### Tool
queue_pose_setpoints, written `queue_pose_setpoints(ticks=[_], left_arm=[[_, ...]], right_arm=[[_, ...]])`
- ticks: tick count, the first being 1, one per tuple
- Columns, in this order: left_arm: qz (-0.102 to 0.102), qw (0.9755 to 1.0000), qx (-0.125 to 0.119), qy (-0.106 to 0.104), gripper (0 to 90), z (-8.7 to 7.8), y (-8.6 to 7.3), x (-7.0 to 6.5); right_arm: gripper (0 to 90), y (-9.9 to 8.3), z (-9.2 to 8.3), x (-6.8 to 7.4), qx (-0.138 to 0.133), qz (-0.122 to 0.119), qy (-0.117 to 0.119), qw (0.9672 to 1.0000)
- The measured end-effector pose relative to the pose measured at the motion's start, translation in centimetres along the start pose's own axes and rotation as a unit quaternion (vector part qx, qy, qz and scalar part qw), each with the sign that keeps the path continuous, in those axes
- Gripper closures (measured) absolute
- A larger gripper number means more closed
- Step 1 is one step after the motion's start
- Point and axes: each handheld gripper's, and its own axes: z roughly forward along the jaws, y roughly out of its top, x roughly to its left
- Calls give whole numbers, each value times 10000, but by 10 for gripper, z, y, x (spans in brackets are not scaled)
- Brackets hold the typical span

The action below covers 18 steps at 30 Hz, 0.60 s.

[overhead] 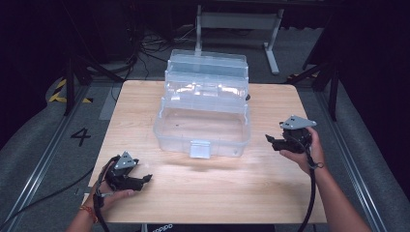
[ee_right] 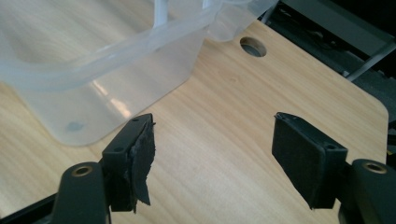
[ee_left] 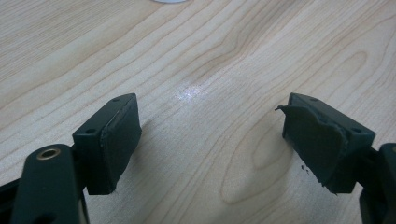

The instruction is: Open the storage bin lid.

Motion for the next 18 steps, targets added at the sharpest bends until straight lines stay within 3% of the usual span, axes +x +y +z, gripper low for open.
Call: queue_pose_setpoints(ticks=[9,18], left_arm=[[-9,10000,10,-13,196,0,0,0],[-73,10000,13,-19,192,1,0,0]], right_arm=[[300,-37,-7,10,166,-9,61,9998],[291,-82,-16,10,258,326,159,9990]])
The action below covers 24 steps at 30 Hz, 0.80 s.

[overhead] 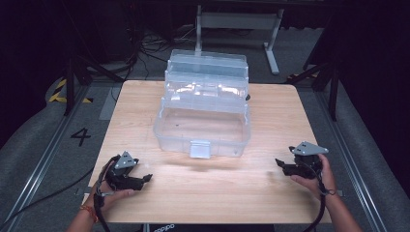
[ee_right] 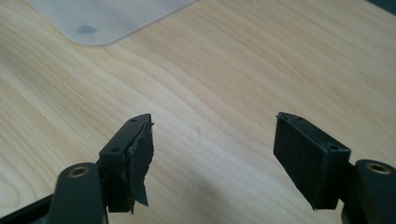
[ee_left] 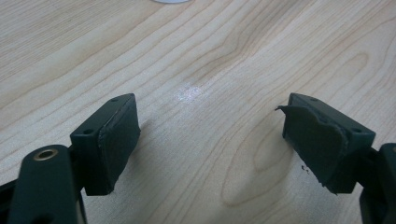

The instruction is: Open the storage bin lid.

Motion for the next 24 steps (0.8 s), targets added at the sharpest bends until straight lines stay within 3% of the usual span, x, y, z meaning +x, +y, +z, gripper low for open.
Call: queue_pose_setpoints(ticks=[11,14,24], left_arm=[[-1,10000,7,-15,192,0,0,0],[-8,10000,-4,-20,192,0,0,0],[24,10000,-2,46,192,0,0,0]], right_arm=[[259,-46,-5,-2,90,584,205,9980],[245,-56,-4,-5,11,979,348,9946],[231,-57,-5,-6,23,957,354,9948]])
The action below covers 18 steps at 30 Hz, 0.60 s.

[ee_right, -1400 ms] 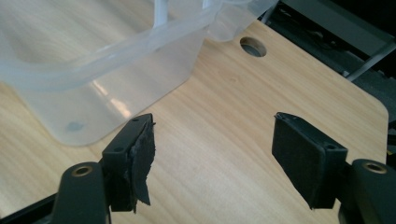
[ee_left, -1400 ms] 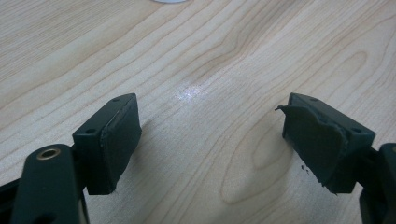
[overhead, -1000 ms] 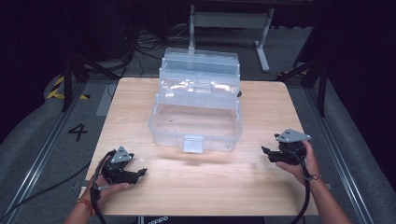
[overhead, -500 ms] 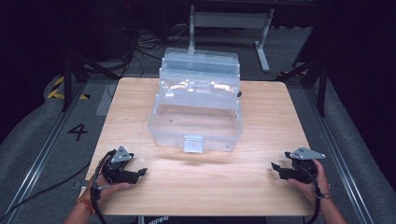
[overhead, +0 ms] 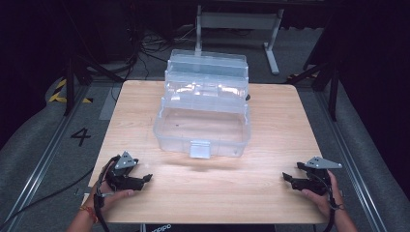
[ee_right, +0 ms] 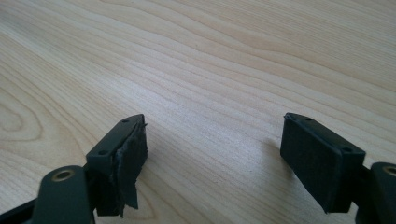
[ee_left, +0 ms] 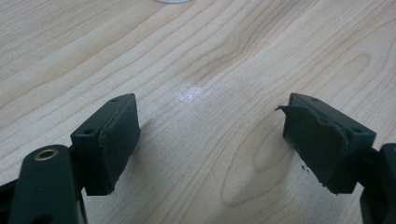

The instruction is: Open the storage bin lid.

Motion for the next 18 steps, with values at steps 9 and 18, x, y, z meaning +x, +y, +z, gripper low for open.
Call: queue_pose_setpoints(ticks=[9,18], left_arm=[[-40,10000,-2,-57,190,1,0,0],[-35,10000,13,-28,188,0,0,0]], right_arm=[[230,0,0,0,-4,10,13,10000],[229,0,0,0,-3,10,15,10000]])
